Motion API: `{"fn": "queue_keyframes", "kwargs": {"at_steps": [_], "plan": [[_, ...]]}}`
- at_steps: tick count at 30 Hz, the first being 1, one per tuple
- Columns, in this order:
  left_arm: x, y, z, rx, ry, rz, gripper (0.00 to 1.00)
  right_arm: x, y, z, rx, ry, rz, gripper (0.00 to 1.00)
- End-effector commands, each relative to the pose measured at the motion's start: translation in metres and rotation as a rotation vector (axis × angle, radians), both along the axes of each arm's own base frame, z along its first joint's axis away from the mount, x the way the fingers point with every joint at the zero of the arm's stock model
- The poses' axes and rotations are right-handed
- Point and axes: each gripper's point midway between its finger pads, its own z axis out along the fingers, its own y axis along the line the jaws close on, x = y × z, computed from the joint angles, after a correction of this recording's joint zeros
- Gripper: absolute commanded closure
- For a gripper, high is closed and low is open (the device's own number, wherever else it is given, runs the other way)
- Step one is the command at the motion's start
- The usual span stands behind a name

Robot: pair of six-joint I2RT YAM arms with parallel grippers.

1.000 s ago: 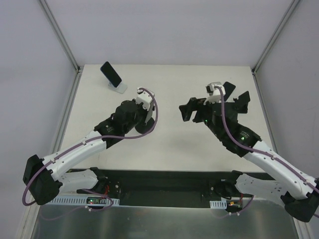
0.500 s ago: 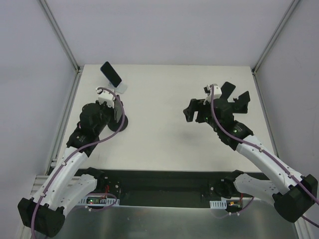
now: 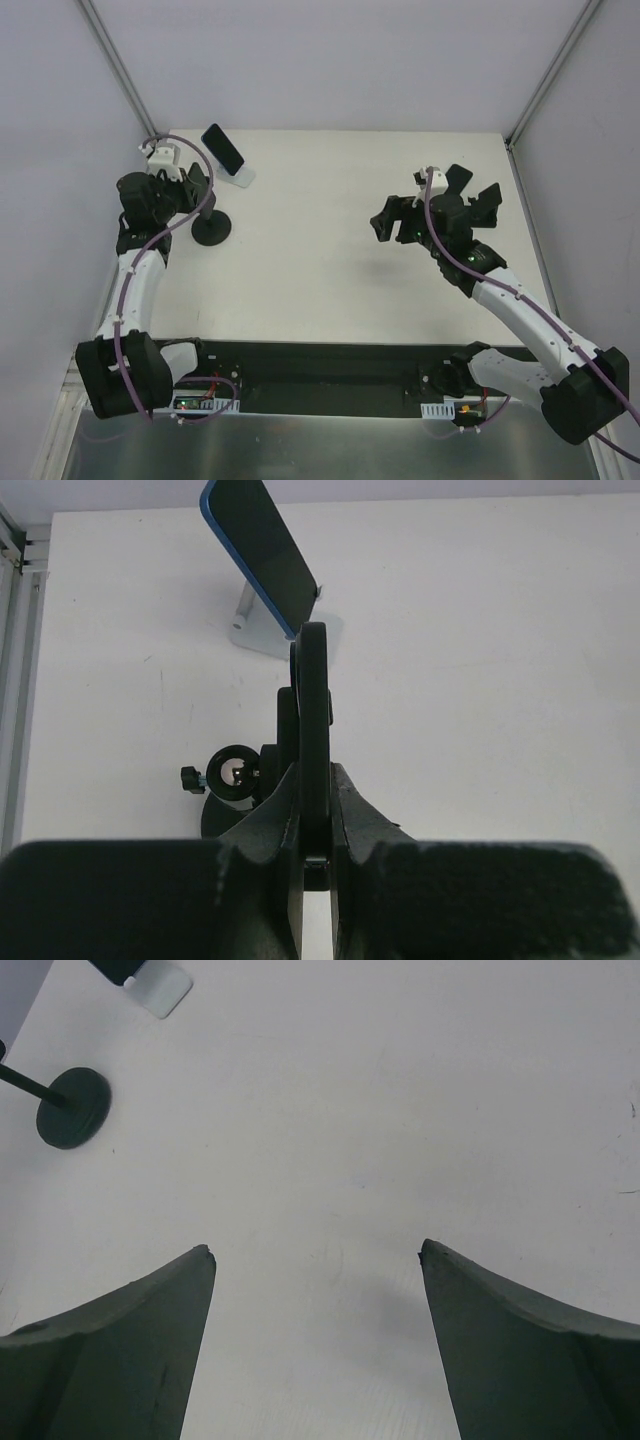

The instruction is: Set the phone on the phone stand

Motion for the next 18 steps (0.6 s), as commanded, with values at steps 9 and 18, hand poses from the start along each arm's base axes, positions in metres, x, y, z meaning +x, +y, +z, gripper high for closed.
{"fn": "queue_keyframes", "kwargs": {"at_steps": [9, 18], "plan": [[0.064, 0.004, 0.116, 0.038, -0.324, -0.313, 1.0, 0.01, -0.002, 0.008, 0.078, -0.031, 0.034, 0.14], [0.092, 0.011, 0.093, 0.107, -0.289, -0.373, 1.0, 0.015, -0.003, 0.004, 0.099, -0.013, 0.044, 0.14]]}}
